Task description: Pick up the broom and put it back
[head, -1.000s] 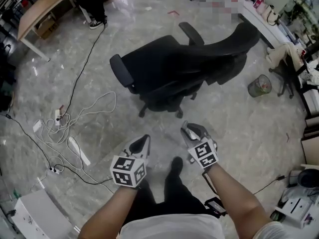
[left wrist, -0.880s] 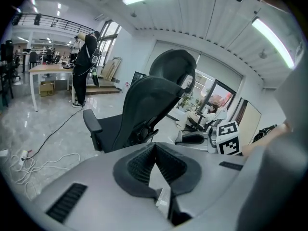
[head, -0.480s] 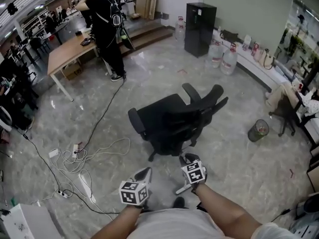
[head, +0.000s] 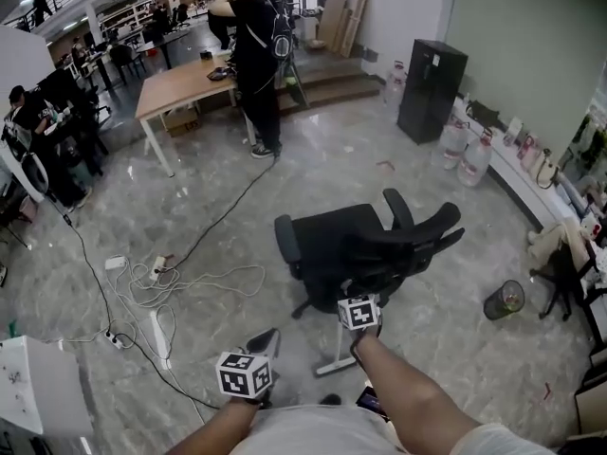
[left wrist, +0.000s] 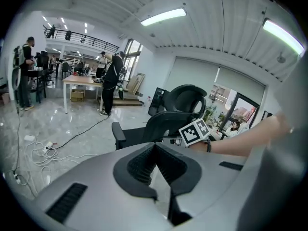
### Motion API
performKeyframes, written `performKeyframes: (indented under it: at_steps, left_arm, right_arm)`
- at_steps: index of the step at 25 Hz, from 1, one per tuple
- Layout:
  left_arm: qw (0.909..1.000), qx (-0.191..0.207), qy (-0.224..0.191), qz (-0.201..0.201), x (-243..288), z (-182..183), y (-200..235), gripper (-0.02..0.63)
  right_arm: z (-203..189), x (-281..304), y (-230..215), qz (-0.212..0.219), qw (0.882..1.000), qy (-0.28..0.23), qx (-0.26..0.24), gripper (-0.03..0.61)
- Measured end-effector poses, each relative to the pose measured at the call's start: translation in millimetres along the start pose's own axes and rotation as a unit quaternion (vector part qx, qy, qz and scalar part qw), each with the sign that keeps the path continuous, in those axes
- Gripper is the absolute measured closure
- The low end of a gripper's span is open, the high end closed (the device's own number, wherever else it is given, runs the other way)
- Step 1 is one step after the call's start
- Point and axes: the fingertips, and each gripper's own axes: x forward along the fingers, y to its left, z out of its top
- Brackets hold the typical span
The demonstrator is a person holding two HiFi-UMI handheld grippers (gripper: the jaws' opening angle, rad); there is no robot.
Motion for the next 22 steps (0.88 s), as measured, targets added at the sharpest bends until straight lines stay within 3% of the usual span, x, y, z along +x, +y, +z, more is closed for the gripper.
performKeyframes:
  at_steps: [6, 12, 16, 22]
  left_arm:
    - [0.9997, -0.010, -0.003, 0.024, -11, -2, 29, 0.606]
    - [0.9998, -0.007, -0.001, 0.016, -7, 4, 32, 0.606]
    - [0.9998, 0.013, -0.012, -0.005, 10, 22, 10, 0.606]
    - [0.9962, 0.049, -0.042, -0.059, 26, 60, -63, 0.606]
  right_arm:
    - [12, 29, -5, -0.007, 1.000, 0.002, 0.006, 0.483]
    - [0, 9, 1, 0.002, 1.000, -0.008, 0.013, 0.451]
    - [20, -44, 14, 0.022, 0.998, -0.061, 0.021, 0.476]
    - [82, -167, 31, 0.054, 0.985, -0.165, 0.017, 0.513]
